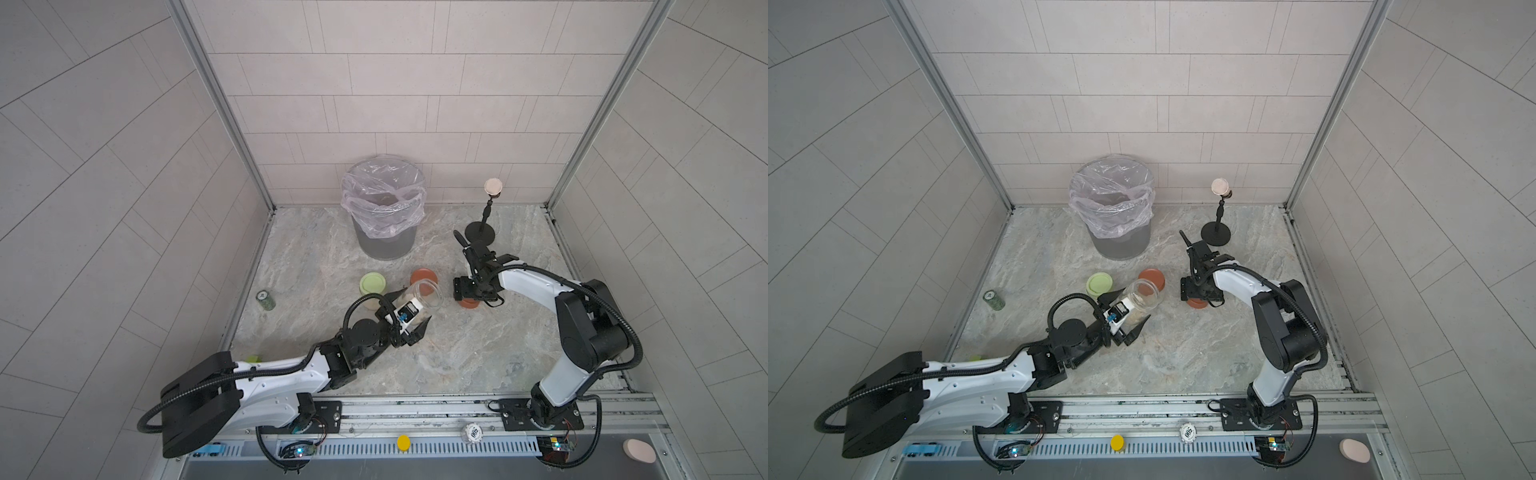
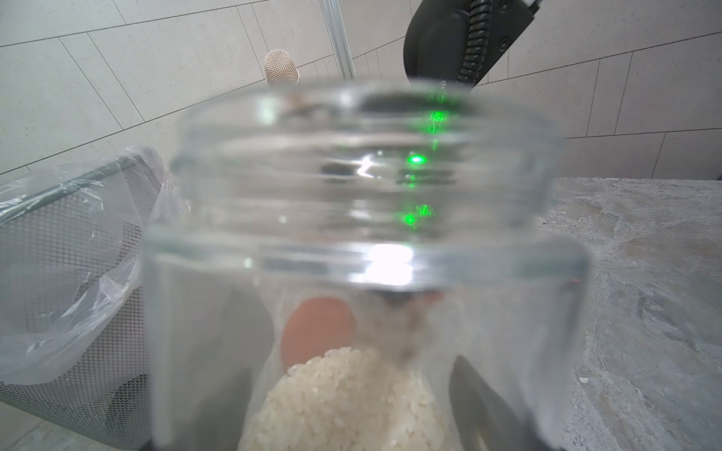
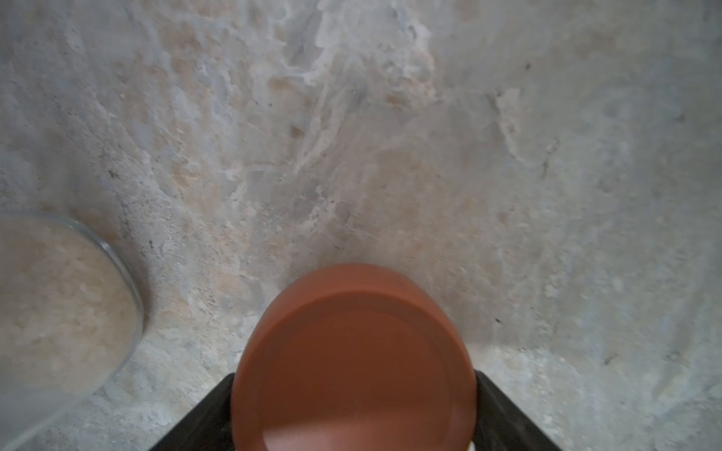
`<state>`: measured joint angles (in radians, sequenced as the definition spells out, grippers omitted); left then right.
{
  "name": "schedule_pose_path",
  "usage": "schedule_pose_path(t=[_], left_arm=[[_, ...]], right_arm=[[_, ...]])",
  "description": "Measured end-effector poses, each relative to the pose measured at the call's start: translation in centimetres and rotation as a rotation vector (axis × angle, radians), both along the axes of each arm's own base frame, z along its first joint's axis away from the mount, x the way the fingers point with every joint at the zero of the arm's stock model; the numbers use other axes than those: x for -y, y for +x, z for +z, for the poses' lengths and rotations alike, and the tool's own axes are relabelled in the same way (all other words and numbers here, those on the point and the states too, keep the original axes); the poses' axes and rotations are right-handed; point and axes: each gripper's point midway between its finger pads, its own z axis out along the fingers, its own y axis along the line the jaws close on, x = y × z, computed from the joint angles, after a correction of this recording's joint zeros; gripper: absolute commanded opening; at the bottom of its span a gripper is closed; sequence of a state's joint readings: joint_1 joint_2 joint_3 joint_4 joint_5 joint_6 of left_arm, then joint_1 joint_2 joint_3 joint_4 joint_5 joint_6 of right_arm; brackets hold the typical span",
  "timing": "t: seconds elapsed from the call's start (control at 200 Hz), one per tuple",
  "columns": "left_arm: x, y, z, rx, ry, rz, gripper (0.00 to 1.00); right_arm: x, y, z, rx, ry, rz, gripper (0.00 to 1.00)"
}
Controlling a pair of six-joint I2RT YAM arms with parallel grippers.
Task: Empty moldy rice from jars
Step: Place the lid at the center of the board.
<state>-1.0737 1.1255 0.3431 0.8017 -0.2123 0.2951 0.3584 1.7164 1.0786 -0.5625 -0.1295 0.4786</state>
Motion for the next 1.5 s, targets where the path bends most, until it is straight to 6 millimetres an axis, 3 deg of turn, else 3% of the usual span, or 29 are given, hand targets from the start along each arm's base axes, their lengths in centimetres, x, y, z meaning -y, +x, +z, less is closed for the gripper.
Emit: schedule_pose_path(t=[0.35, 0.61, 1.096, 1.161, 1.501], left_arm=[[-0.5, 0.0, 0.1, 0.004, -0.005, 0.018, 0.00], [-0.5, 0.0, 0.1, 0.003, -0.004, 0.018, 0.00], [-0.6, 0.1, 0.0, 0.003, -0.003, 0.019, 0.00], [-0.6, 0.1, 0.0, 0.003, -0.003, 0.020, 0.00], [-0.6, 0.1, 0.0, 0.002, 0.000, 0.022, 0.00]], right_arm=[[-0.3, 0.5, -1.0, 0.002, -0.067, 0.004, 0.54], [-0.4, 0.3, -1.1, -0.005, -0.073, 0.006, 0.70], [-0.6, -0.3, -1.1, -0.009, -0.055, 0.014, 0.90], [-0.6, -0.5, -1.0, -0.013, -0.048, 0.015, 0.97], [-0.8, -0.7, 1.3, 0.031, -0.018, 0.020, 0.99]])
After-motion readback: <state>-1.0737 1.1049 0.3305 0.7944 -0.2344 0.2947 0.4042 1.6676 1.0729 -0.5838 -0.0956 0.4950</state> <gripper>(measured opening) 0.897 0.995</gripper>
